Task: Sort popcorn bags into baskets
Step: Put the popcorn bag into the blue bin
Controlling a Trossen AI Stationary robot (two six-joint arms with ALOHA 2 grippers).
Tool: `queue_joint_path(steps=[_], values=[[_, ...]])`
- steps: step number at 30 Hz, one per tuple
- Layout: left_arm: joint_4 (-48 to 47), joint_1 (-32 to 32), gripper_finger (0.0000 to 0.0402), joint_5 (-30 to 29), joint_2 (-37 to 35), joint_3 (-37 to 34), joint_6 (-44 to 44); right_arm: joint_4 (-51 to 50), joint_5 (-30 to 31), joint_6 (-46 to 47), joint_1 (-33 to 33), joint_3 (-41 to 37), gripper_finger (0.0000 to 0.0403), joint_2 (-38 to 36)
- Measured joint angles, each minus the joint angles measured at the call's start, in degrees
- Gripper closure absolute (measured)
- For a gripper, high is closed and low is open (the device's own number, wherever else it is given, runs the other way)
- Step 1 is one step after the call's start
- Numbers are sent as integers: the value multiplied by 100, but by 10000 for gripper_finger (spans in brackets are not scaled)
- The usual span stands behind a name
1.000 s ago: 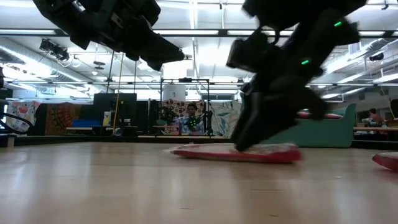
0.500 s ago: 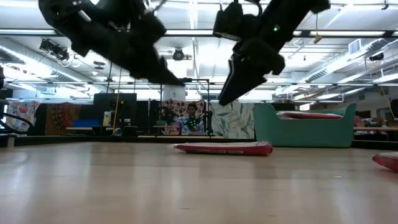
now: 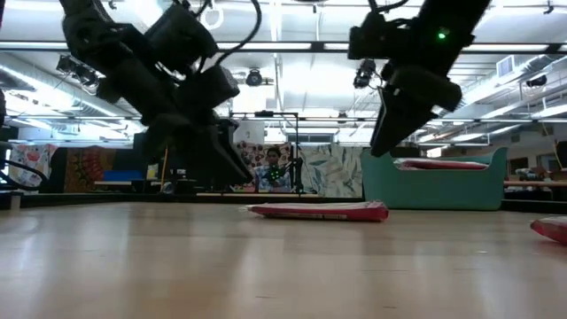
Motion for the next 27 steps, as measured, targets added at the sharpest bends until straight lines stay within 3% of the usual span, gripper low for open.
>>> queue_joint_path(steps=[5,7,11,20,27], values=[[5,-722,292,-1513,0,0,812,97,422,192,179,-132,198,0],[150,-938,291,-1788,11,0,1046,213,461,193,205,-133,198,0],[543,-1084,272,-1848,208,4,1096,457,455,148,207,-131,198,0],[743,-1032,184,-1868,817,193,1105,695,420,115,278,-131,198,0],[763,-884,187,-1972,1179,358,1479,806,403,110,366,-129,198,2]])
